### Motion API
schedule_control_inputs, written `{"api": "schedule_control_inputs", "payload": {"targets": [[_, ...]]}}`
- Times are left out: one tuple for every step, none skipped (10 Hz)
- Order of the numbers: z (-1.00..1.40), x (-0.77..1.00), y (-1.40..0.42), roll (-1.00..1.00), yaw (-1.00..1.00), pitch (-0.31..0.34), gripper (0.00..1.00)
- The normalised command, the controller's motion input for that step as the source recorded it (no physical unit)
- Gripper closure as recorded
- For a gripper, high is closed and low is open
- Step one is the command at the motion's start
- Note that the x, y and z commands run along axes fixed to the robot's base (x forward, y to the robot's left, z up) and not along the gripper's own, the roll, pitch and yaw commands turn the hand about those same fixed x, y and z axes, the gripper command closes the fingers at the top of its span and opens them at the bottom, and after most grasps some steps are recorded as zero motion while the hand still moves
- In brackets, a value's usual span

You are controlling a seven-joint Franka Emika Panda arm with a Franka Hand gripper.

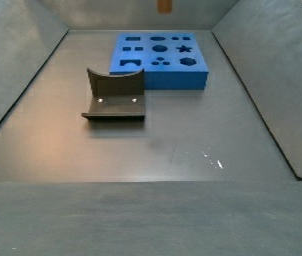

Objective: Insert the round object.

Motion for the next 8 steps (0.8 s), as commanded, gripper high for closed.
{"api": "schedule_control_inputs", "payload": {"targets": [[-1.00, 0.00, 0.31, 0.07, -0.04, -0.069, 1.00], [-0.99, 0.00, 0.32, 0.03, -0.05, -0.076, 1.00], [-0.95, 0.00, 0.26, 0.00, -0.13, -0.096, 1.00], [-0.81, 0.00, 0.20, 0.00, -0.11, -0.074, 1.00], [-0.51, 0.02, 0.09, 0.00, -0.11, 0.000, 1.00], [-0.35, 0.05, 0.08, 0.00, -0.10, 0.000, 1.00], [-0.24, 0.07, 0.11, 0.00, -0.08, 0.026, 1.00], [-0.18, 0.14, 0.12, 0.00, -0.04, 0.050, 1.00]]}}
